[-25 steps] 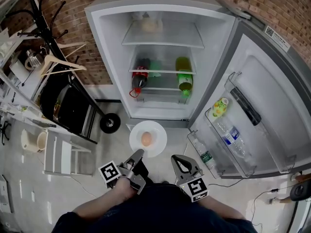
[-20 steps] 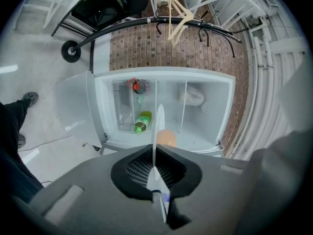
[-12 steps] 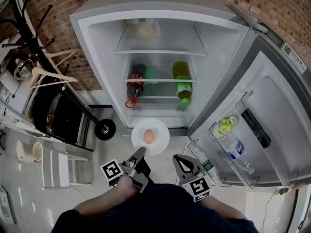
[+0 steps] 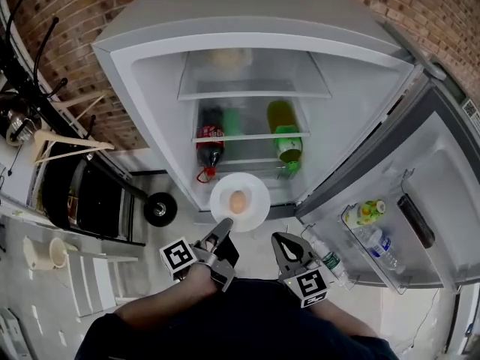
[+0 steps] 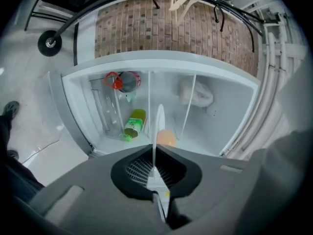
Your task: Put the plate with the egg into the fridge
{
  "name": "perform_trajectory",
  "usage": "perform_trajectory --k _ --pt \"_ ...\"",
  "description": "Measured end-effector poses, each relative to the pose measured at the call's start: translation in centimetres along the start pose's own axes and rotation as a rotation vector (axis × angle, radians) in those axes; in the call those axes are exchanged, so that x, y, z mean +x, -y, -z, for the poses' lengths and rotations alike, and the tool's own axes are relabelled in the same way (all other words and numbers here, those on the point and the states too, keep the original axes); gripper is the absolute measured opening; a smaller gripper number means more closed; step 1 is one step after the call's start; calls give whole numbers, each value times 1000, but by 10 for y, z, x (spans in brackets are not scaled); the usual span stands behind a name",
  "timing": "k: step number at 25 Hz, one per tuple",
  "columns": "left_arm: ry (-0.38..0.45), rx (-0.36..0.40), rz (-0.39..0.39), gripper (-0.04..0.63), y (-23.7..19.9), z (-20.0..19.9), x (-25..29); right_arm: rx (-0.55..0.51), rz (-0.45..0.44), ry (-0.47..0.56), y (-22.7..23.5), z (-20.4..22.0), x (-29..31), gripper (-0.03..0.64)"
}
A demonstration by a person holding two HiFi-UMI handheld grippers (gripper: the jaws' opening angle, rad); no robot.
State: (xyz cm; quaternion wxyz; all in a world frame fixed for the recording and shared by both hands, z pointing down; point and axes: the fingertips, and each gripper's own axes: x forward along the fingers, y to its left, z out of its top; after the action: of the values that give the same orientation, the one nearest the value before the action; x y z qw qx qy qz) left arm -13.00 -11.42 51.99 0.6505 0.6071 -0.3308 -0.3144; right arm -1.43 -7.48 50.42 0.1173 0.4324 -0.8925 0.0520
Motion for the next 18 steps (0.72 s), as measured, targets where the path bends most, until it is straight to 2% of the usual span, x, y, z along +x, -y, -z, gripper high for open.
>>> perform_trajectory --k 6,18 --pt "-1 -5 -2 15 5 -17 17 13 -2 5 4 -6 20 9" --pt "117 17 -23 15 0 -36 51 5 -64 19 42 -15 31 9"
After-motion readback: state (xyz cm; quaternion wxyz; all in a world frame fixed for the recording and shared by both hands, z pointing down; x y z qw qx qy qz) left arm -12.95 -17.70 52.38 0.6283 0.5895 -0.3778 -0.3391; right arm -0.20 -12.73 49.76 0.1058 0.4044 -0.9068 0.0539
